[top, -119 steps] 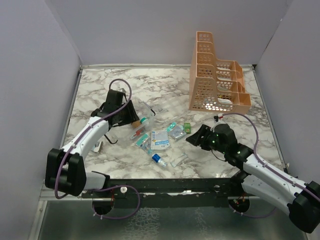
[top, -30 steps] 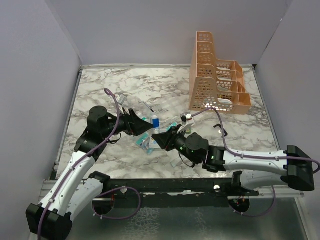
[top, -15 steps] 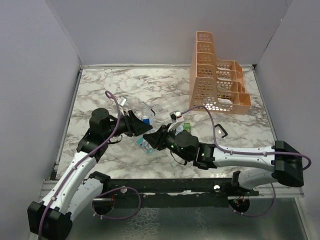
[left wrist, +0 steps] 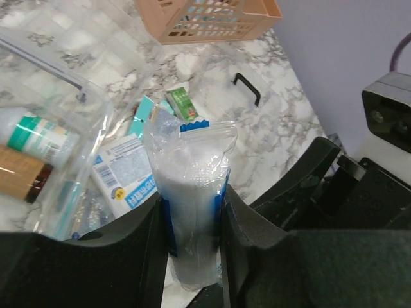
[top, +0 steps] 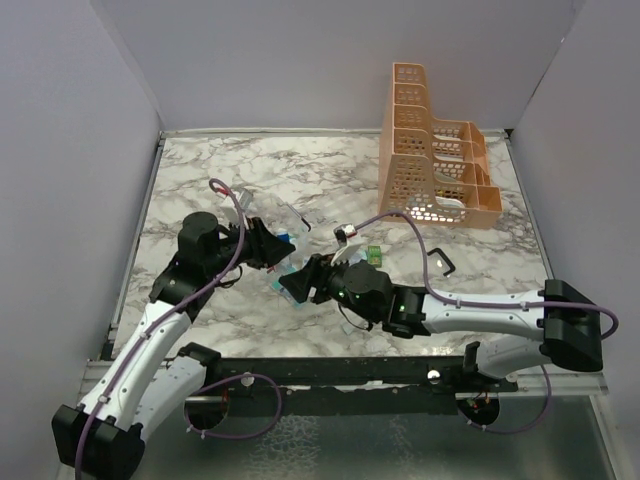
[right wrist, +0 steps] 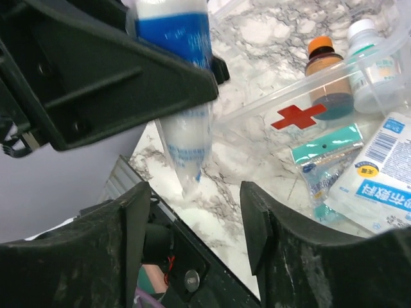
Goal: Organize the medicine kit
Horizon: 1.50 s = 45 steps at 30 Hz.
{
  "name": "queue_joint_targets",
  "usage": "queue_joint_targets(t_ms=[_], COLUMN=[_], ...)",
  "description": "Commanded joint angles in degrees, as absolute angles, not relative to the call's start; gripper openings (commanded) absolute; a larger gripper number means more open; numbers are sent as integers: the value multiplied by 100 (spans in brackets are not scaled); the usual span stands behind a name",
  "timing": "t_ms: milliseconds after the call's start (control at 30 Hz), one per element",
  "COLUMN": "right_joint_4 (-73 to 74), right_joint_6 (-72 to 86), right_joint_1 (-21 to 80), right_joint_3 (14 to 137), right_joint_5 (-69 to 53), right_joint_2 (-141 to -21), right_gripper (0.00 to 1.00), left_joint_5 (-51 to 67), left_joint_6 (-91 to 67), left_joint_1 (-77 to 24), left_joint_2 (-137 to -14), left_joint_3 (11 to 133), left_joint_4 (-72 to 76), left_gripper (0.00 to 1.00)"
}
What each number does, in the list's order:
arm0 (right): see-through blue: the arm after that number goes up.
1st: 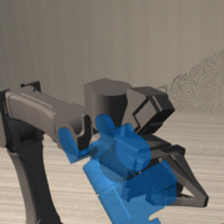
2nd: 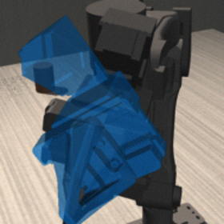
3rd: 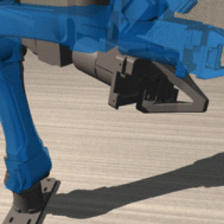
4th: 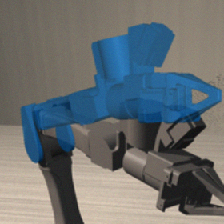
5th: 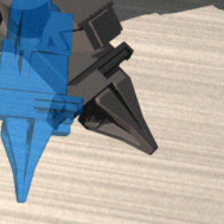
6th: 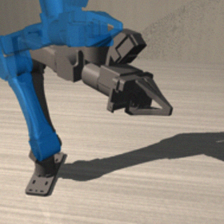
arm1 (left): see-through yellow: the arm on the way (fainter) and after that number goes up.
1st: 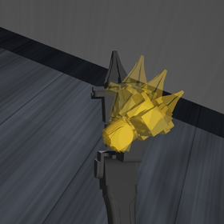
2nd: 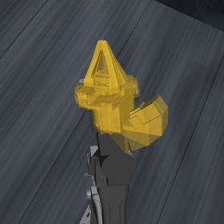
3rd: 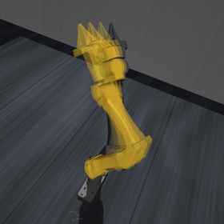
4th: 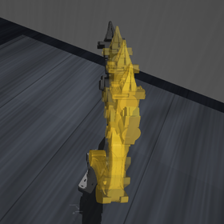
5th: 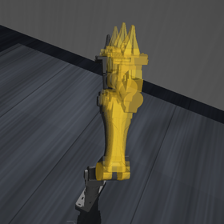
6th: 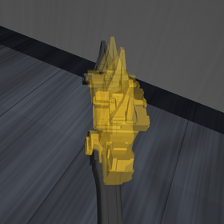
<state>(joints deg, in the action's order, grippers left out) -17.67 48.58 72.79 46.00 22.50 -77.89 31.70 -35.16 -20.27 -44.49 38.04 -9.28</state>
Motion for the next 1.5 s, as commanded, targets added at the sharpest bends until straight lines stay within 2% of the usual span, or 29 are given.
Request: queue_joint_targets(t_ms=[0, 33, 100, 300, 500, 700, 1033, 1367, 1467], right_joint_4=[-1332, -1286, -1225, -888, -666, -455, -527, -424, -420], right_joint_6=[4796, 4798, 4805, 4869, 5074, 5064, 5132, 5089, 5114], right_joint_1=[7313, 7309, 7310, 7312, 7302, 7255, 7243, 7247, 7242], right_joint_3=[4643, 4591, 4473, 4211, 3865, 3719, 3431, 3445, 3459], right_joint_5=[2262, 2298, 2438, 2992, 3458, 3597, 3484, 3353, 3279], right_joint_2=[-7455, -7367, -7176, -6685, -6302, -6082, -5778, -5600, -5585], right_gripper=[59, 59, 59, 59, 59, 59, 59, 59, 59], left_joint_5=[2306, 2152, 1770, 707, -379, -135, -672, -1452, -1542], left_joint_6=[-2153, -1861, -1285, -371, 609, 1286, 1351, 1650, 1671], left_joint_1=[-2026, -2028, -2030, -2024, -2025, -2022, -2087, -2280, -2314], left_joint_2=[-4766, -4950, -5483, -6682, -7356, -7965, -8982, -9885, -10061], left_joint_3=[4447, 4618, 5127, 6159, 6334, 6472, 7009, 7412, 7457], left_joint_4=[-1670, -1880, -2433, -2906, -2990, -3100, -3307, -3399, -3399], left_gripper=[33, 38, 40, 37, 34, 32, 35, 32, 36])
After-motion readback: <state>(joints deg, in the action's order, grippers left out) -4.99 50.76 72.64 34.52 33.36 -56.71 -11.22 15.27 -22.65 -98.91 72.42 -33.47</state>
